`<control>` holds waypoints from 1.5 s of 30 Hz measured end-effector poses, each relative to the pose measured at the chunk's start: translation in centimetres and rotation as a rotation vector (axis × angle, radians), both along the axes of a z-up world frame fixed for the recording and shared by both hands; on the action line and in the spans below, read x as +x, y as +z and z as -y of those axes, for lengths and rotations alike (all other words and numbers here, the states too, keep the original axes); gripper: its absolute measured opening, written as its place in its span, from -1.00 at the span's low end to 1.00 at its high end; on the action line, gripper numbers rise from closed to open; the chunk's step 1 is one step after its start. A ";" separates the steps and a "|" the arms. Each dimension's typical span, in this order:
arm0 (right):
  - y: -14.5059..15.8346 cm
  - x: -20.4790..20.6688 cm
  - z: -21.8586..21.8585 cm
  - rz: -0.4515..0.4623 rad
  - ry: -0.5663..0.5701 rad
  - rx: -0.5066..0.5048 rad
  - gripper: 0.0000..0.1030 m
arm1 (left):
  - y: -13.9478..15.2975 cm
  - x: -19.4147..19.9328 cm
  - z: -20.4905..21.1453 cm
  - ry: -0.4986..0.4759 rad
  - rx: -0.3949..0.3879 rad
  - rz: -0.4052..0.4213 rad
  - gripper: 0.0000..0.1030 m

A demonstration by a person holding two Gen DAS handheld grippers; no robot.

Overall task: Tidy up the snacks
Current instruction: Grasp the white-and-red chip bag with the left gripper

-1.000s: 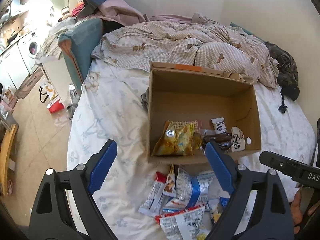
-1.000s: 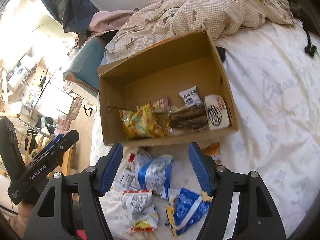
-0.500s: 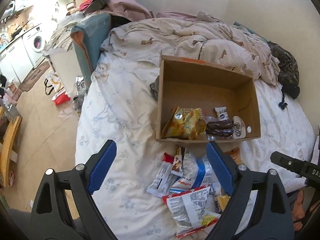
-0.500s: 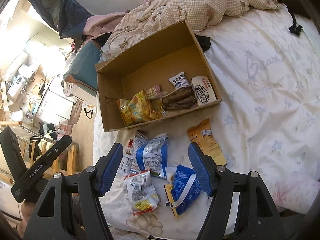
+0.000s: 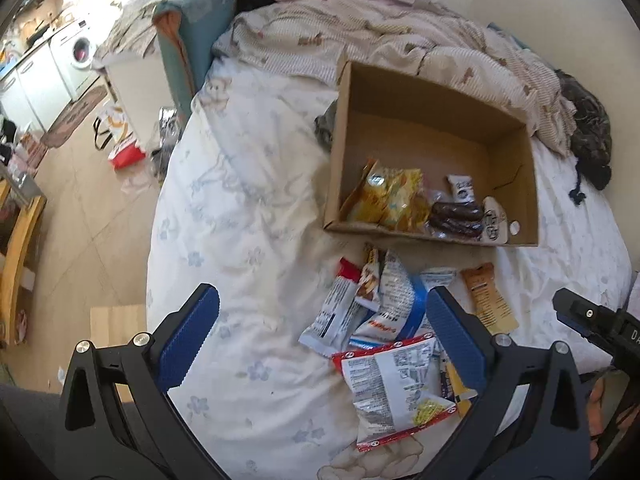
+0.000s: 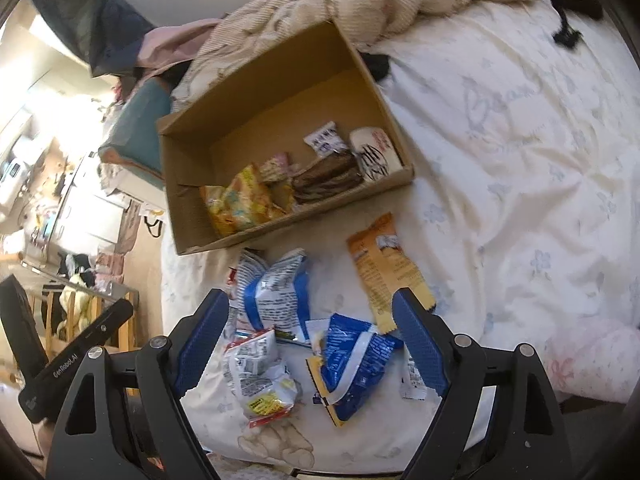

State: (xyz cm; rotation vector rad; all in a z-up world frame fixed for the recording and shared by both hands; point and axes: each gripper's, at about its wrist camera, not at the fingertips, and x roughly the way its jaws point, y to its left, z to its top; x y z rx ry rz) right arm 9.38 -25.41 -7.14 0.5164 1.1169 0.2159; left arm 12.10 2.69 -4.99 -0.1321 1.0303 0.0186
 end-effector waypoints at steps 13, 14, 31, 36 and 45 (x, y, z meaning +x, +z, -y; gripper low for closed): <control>-1.6 1.2 -1.5 -0.059 0.039 0.035 0.68 | -8.9 -0.9 1.7 0.034 -0.193 -0.338 0.98; -1.7 1.4 -1.6 -0.064 0.041 0.038 0.68 | -9.6 -1.0 2.5 0.021 -0.205 -0.362 0.98; -2.3 1.2 -0.4 -0.097 0.002 0.063 0.68 | -14.8 -2.0 7.4 -0.007 -0.108 -0.506 0.60; -2.7 1.1 -0.2 -0.116 0.000 0.057 0.68 | -13.7 -2.3 8.2 -0.064 -0.076 -0.503 -0.04; -6.6 -0.1 0.0 -0.319 -0.014 0.159 0.67 | -8.1 -2.9 6.9 -0.046 -0.047 -0.370 -0.15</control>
